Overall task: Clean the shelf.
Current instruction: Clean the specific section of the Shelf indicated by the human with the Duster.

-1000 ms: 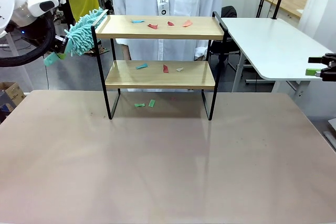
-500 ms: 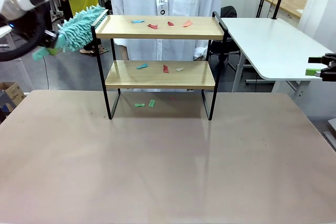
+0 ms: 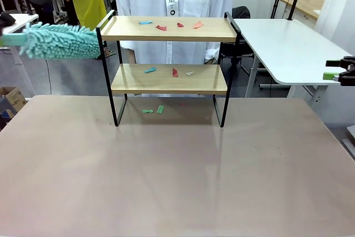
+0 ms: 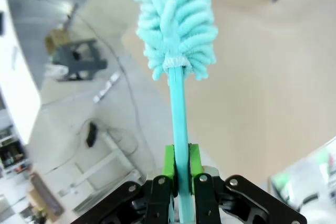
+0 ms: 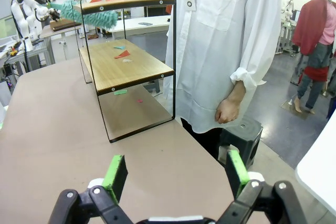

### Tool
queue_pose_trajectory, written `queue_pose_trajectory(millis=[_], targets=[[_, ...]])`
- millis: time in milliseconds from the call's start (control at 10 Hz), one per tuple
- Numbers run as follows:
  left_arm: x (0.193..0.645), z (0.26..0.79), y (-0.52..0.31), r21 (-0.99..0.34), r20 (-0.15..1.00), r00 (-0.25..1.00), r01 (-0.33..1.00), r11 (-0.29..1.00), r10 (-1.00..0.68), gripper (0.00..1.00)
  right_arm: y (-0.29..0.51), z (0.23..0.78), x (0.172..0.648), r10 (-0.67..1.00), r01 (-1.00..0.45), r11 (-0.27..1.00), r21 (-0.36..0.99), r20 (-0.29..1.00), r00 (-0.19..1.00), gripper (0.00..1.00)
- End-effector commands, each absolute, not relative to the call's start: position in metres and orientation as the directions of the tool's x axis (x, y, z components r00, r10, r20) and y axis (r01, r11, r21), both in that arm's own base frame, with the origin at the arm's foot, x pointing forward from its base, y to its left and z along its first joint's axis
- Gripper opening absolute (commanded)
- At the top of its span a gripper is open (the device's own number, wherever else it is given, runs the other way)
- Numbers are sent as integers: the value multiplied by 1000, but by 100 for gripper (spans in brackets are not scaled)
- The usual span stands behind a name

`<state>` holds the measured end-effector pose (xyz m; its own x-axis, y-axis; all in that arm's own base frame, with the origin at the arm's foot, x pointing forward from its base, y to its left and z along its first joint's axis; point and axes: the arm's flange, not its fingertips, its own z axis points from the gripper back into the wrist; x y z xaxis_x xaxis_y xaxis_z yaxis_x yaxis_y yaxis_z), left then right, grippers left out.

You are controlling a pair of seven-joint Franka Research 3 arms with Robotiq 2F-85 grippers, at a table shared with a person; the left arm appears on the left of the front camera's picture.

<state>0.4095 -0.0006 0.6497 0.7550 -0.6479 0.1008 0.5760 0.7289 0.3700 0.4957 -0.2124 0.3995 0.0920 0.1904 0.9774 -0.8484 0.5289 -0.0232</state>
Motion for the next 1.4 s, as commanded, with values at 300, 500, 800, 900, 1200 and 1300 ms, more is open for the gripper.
queue_pose_trajectory(millis=[300,500,800,900,1200,1300], targets=[[358,661,5,380,-302,407,881,283,-862,13,-210,402,495,189,-849,528,-27,978,87,100],[339,654,0,229,-299,224,960,158,-928,13,-210,402,495,189,-849,528,-27,978,87,100],[324,632,-24,30,-286,-12,999,-21,-958,13,-210,402,495,189,-849,528,-27,978,87,100],[324,625,-33,6,-291,-41,999,-45,-956,13,-210,402,495,189,-849,528,-27,978,87,100],[322,625,-31,34,-275,-8,999,-18,-961,13,-210,402,495,189,-849,528,-27,978,87,100],[322,625,-31,34,-275,-8,999,-18,-961,13,-210,402,495,189,-849,528,-27,978,87,100]])
